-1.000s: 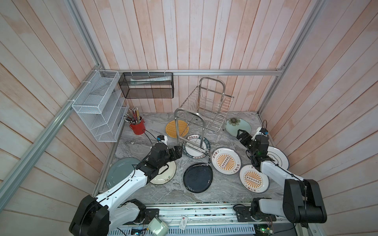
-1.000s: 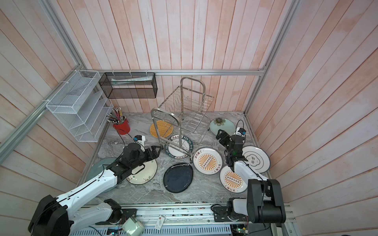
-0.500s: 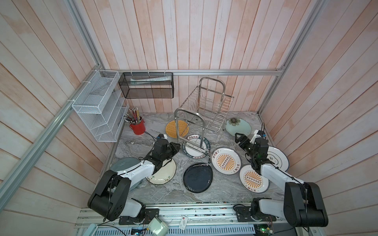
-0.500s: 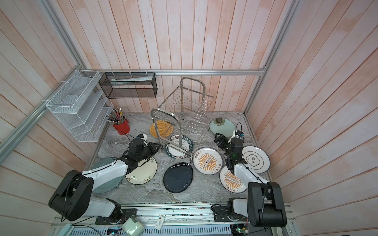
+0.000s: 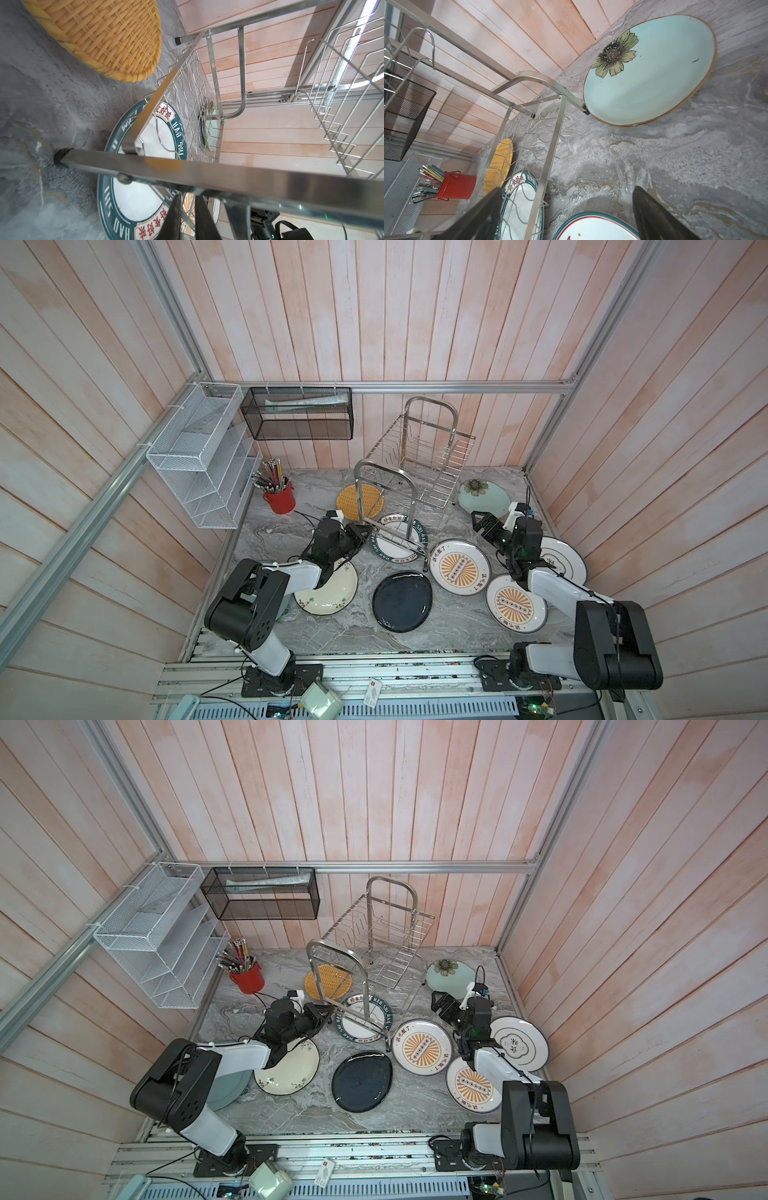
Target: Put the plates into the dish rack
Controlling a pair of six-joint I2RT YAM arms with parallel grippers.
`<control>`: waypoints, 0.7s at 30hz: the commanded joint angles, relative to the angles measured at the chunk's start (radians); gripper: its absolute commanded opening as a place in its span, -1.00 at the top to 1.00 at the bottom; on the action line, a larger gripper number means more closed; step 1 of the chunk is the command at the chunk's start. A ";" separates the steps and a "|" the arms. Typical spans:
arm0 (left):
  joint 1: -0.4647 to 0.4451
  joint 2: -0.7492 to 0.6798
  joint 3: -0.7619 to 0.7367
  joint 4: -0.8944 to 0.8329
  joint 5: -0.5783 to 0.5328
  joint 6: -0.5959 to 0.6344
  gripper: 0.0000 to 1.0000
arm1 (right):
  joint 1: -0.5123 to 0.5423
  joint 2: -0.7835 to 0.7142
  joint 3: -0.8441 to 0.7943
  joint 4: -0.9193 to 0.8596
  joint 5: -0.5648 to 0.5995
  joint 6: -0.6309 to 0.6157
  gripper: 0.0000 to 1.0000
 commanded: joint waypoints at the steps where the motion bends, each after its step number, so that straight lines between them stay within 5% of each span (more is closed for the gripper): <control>1: 0.014 0.040 0.031 0.129 0.021 -0.047 0.68 | 0.001 0.032 0.056 -0.036 -0.003 -0.065 -0.95; 15: 0.173 0.145 0.065 0.198 0.020 -0.092 0.66 | 0.004 0.276 0.333 -0.161 -0.003 -0.279 -0.96; 21: 0.259 0.165 0.131 0.107 0.069 -0.014 0.62 | 0.037 0.493 0.608 -0.317 -0.033 -0.450 -0.95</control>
